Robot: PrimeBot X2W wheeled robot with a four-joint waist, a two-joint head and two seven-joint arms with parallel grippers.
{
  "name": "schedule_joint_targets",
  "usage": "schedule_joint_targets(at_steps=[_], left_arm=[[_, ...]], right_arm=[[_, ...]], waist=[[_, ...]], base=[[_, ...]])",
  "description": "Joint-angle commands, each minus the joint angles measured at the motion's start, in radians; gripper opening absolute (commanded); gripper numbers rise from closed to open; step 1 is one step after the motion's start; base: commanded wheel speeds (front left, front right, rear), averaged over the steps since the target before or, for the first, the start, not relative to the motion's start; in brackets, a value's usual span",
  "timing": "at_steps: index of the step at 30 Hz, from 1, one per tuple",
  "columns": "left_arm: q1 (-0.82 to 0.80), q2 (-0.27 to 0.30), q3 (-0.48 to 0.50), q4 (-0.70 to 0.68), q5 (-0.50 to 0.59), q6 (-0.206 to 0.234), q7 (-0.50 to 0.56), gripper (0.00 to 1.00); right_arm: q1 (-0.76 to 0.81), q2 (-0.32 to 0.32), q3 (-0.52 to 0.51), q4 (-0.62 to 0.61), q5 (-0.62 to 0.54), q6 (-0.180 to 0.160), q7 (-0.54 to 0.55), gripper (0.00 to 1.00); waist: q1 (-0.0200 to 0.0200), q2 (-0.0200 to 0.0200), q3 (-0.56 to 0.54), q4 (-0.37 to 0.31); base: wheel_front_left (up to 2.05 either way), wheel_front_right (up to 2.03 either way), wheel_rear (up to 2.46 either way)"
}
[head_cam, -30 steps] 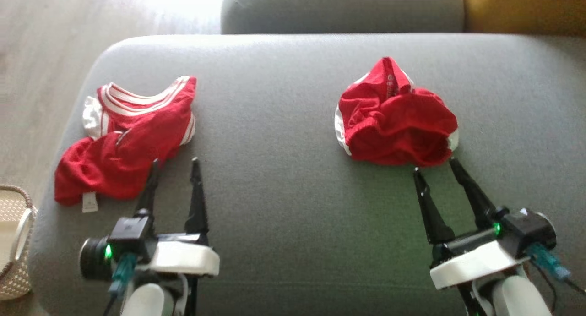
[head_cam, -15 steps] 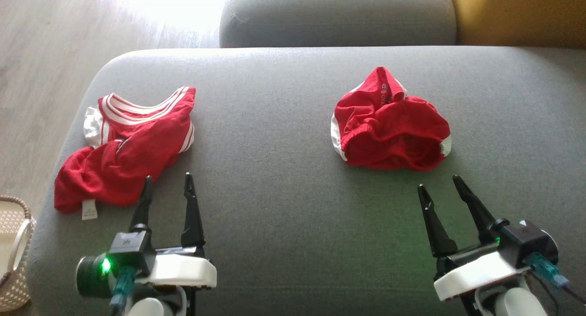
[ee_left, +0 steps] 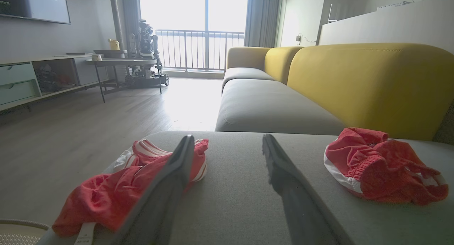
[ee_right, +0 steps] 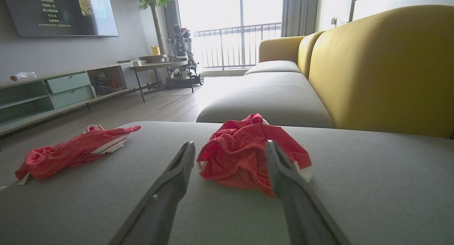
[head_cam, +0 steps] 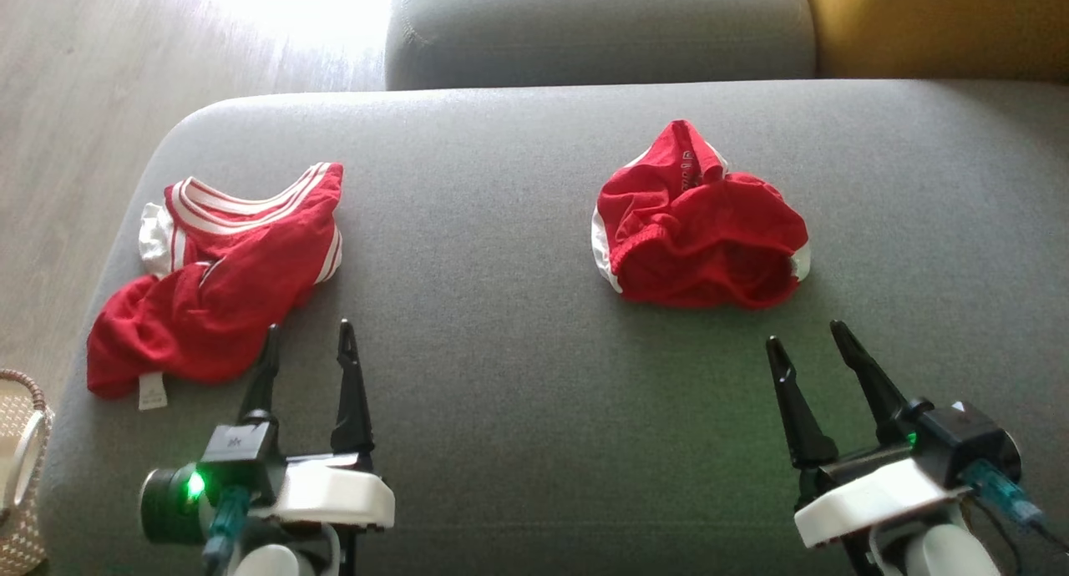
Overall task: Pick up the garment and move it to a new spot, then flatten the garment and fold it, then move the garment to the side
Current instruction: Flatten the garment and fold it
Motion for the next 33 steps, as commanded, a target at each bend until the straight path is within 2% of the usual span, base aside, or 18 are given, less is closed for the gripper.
schedule_joint_targets(at_steps=[1, 13, 18, 24, 33], left_arm=[[-0.044, -0.002, 0.038, -0.030, 0.000, -0.003, -0.005, 1.00], [-0.045, -0.002, 0.028, -0.007, -0.016, -0.008, -0.005, 1.00], [-0.061, -0.002, -0.012, 0.035, -0.054, -0.033, -0.005, 1.00], [-0.136, -0.002, -0.129, 0.132, -0.160, -0.080, -0.005, 1.00], [-0.329, -0.002, -0.280, 0.251, -0.290, -0.118, -0.005, 1.00]], right_arm=[[-0.032, -0.004, 0.019, -0.029, 0.005, 0.000, -0.006, 1.00], [-0.032, -0.004, 0.022, -0.037, 0.005, 0.000, -0.006, 1.00], [-0.034, -0.004, 0.022, -0.040, 0.005, 0.000, -0.006, 1.00], [-0.042, -0.004, 0.007, -0.037, 0.001, 0.000, -0.006, 1.00], [-0.081, -0.004, -0.054, -0.052, -0.003, 0.000, -0.006, 1.00]], waist=[[0.0000, 0.0000, -0.001, 0.001], [0.0000, 0.0000, 0.001, -0.007], [0.0000, 0.0000, 0.009, -0.032], [0.0000, 0.0000, 0.029, -0.106], [0.0000, 0.0000, 0.101, -0.277]], base=[[0.00, 0.00, 0.00], [0.00, 0.00, 0.00], [0.00, 0.00, 0.00], [0.00, 0.00, 0.00], [0.00, 0.00, 0.00]])
